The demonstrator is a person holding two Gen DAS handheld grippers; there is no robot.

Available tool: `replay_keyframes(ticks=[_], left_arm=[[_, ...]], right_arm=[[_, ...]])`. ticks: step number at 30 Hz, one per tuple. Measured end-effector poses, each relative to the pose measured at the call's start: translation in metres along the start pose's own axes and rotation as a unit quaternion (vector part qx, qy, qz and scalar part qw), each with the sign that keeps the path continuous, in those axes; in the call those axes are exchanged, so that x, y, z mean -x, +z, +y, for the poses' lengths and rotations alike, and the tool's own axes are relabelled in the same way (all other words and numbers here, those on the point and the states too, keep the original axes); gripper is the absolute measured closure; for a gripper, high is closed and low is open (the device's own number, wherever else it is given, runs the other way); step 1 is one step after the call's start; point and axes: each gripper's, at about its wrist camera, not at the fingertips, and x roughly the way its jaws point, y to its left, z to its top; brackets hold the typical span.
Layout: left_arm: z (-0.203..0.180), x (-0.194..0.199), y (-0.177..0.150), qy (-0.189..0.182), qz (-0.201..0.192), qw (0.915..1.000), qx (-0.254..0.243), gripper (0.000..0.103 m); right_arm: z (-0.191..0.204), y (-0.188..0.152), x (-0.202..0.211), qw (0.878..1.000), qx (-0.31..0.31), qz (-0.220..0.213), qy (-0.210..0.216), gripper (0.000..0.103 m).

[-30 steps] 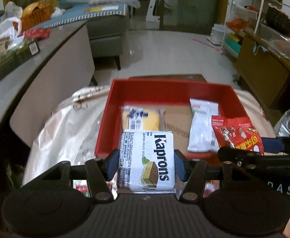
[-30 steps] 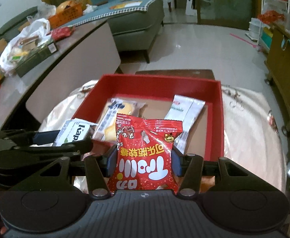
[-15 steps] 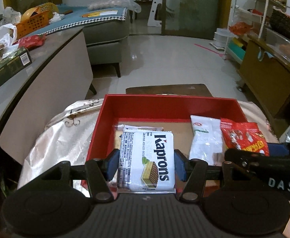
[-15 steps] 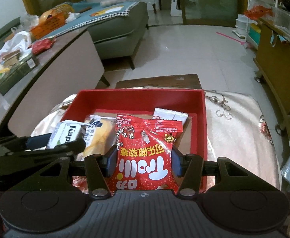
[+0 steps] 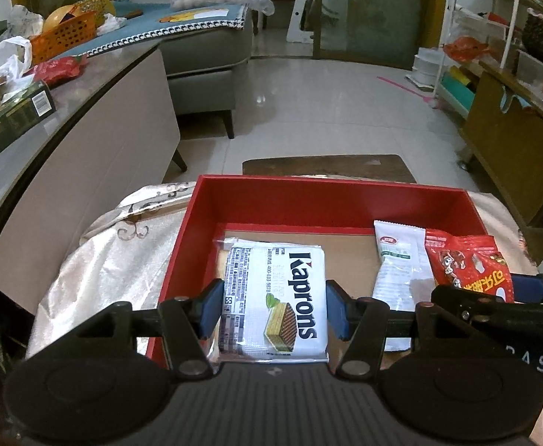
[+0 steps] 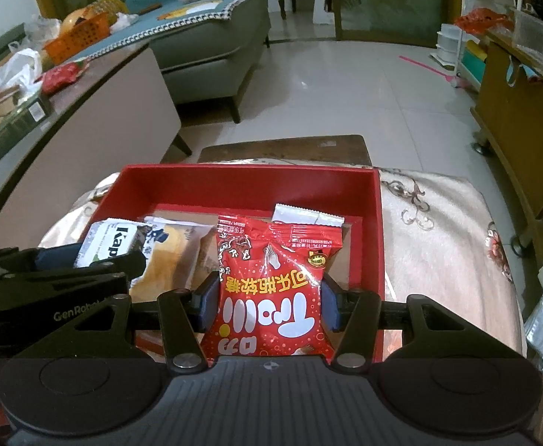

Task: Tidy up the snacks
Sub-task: 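Lift both packets and carry them over the red box, then lower both packets into the red box and open both grippers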

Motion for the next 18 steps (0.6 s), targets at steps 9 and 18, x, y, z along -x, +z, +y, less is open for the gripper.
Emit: replay_keyframes(ticks=[9, 18], left_arm=[[-0.002, -0.012, 0.002, 0.007, 0.003, 1.0, 0.001, 0.052], [-0.003, -0.024, 0.004, 0.011, 0.012, 0.9999, 0.0, 0.052]], right_arm=[[-0.003, 0.001, -0.009, 1.0, 0.002, 0.004, -0.007, 0.042], [-0.002, 0.003, -0.021, 1.0, 0.01, 0.009, -0.017, 0.042]])
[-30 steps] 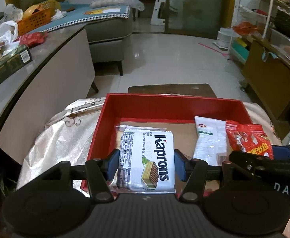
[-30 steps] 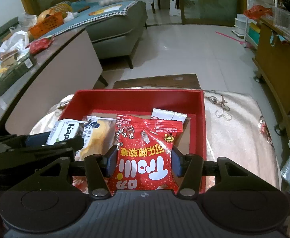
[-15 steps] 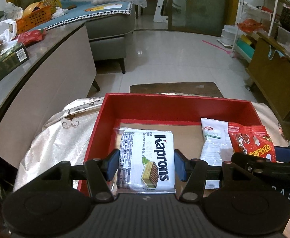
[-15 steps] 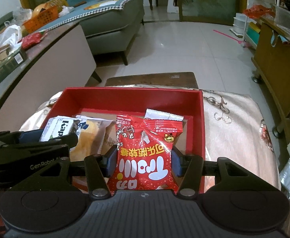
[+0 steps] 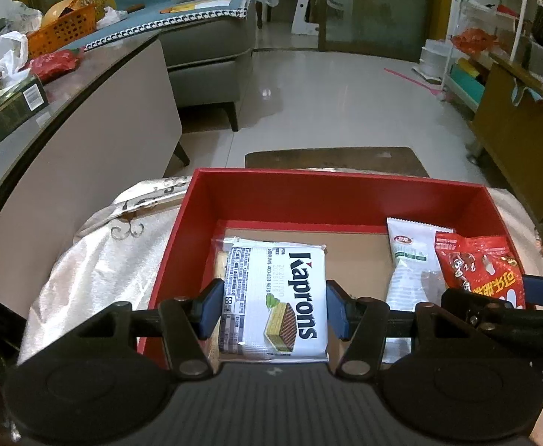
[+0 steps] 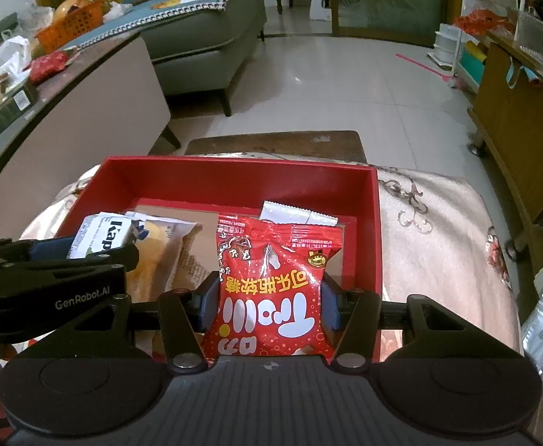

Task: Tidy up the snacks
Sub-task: 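Lower both packets into the red box and open both grippers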

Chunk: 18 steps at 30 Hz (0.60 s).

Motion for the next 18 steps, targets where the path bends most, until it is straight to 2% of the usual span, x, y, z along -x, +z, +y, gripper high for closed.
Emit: replay_keyframes(ticks=[18], left_arm=[[-0.0016, -0.0075, -0.0001, 0.0, 0.01, 0.9999, -0.001, 0.052]], right_arm=[[0.0021, 0.0009, -0.0082, 1.0, 0.009, 0.006, -0.01, 0.039]])
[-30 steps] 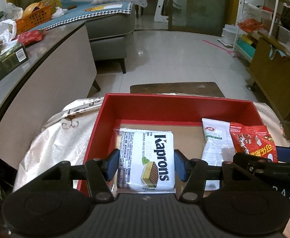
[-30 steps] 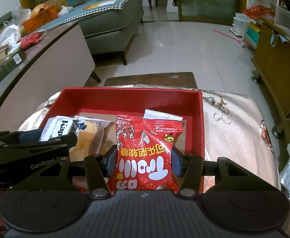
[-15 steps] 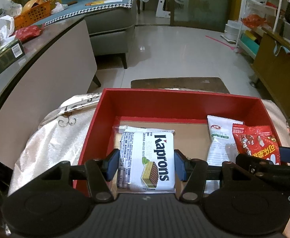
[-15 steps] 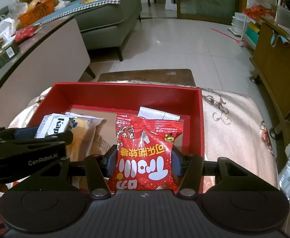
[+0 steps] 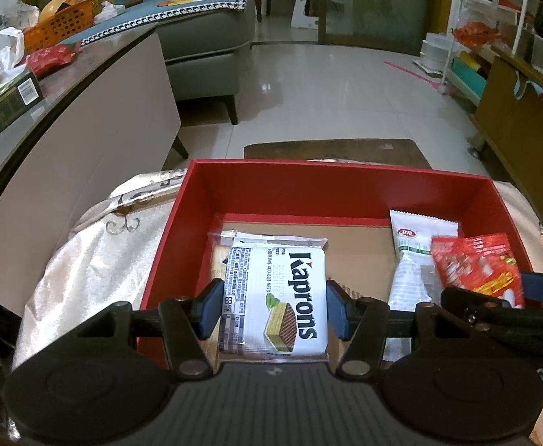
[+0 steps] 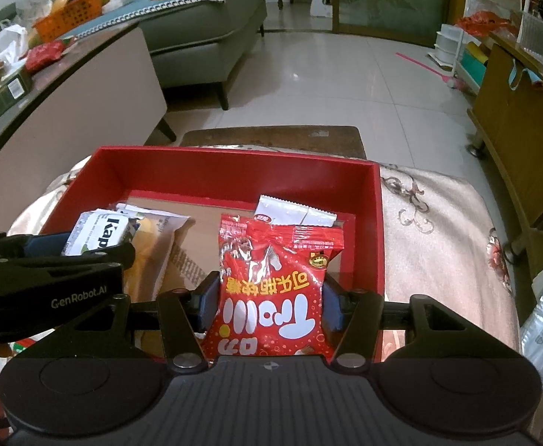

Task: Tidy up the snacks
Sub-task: 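Lower both packets into the red box and open both grippers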

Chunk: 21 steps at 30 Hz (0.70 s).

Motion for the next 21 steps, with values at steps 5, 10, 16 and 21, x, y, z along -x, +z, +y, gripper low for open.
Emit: replay_keyframes(ticks=[5, 10, 16, 21], left_arm=[[0.0, 0.0, 0.0, 0.001, 0.001, 1.0, 0.001, 0.052], [-0.001, 0.002, 0.0, 0.002, 0.0, 1.0, 0.001, 0.051], [-0.003, 0.009, 0.002, 0.006, -0.014, 0.9998, -0.01, 0.037], [-0.001, 0.011, 0.001, 0.011, -0.013, 0.9997, -0.014, 0.037]], right_arm=[[0.0, 0.002, 0.004, 1.0, -0.003, -0.008, 0.001, 0.038], [-0.002, 0.001, 0.004, 1.0, -0.005, -0.006, 0.001, 0.037], [-0.003, 0.001, 0.005, 1.0, -0.005, -0.005, 0.002, 0.036], [-0.002, -0.001, 0.007, 1.0, -0.001, -0.005, 0.001, 0.035]])
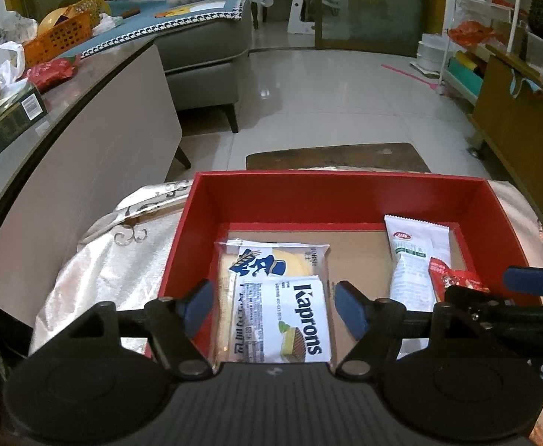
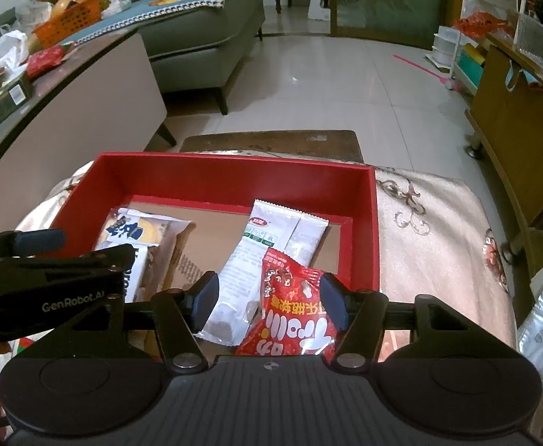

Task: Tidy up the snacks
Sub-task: 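Lower both packets into the red box and open both grippers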

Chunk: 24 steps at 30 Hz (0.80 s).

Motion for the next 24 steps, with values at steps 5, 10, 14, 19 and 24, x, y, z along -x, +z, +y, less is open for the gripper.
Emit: replay_keyframes(ticks=[5, 10, 14, 19, 24], left_arm=[[0.005, 0.005, -0.002, 0.002, -0.003, 1.0, -0.002, 0.037], [0.005, 0.01, -0.004, 0.006, -0.006, 0.9999, -0.009, 0.037], [0.007, 0.015, -0.005, 0.007, -0.01, 0.9999, -0.011, 0.037], [0.007, 0.022, -0.008, 0.008, -0.017, 0.9997, -0.015, 0.037], [0.006, 0.03, -0.012, 0.009, -0.027, 0.9993, -0.025, 0.037]], right_arm=[[0.0, -0.001, 0.002, 1.0, 0.0, 0.0, -0.002, 0.035], [0.005, -0.003, 0.003, 1.0, 0.007, 0.0, -0.001, 0.035], [0.009, -0.003, 0.007, 1.0, 0.013, -0.002, 0.002, 0.034], [0.011, -0.004, 0.013, 1.0, 0.016, -0.007, 0.005, 0.033], [0.012, -0.004, 0.019, 1.0, 0.018, -0.014, 0.008, 0.031]])
